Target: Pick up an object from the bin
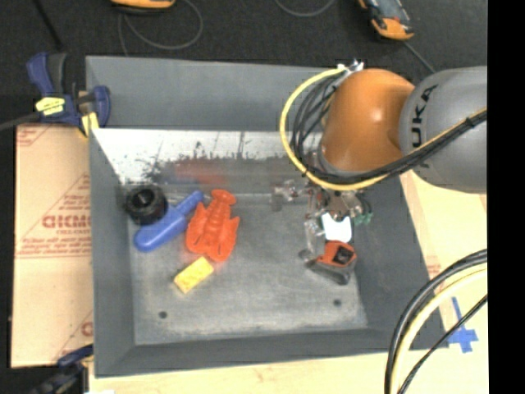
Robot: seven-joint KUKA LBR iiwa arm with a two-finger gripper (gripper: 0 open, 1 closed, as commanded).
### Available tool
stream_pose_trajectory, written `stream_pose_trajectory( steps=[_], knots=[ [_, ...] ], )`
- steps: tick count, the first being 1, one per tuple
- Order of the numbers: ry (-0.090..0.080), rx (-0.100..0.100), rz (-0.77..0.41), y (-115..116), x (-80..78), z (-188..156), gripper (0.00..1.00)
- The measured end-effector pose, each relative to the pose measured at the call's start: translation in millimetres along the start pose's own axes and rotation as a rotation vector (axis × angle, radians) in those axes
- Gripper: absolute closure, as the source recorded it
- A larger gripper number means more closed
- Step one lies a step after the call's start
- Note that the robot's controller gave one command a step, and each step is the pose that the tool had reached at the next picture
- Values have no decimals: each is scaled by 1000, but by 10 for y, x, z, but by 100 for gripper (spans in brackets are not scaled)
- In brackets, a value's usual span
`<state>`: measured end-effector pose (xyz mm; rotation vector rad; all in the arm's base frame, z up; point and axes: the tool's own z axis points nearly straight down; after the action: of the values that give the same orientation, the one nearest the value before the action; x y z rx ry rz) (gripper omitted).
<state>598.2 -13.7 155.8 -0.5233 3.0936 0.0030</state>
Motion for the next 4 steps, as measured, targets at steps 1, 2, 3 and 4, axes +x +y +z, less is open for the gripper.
stream_pose_trajectory(
  steps=[1, 2, 3, 4],
  knots=[
    [0, 3, 20, 359, 47, 44, 0],
    [3, 1, -11, 692, -282, -28, 0],
    [-7, 2, 13, 749, -737, 302, 0],
    [0, 2, -19, 1038, -506, 505, 0]
  ],
)
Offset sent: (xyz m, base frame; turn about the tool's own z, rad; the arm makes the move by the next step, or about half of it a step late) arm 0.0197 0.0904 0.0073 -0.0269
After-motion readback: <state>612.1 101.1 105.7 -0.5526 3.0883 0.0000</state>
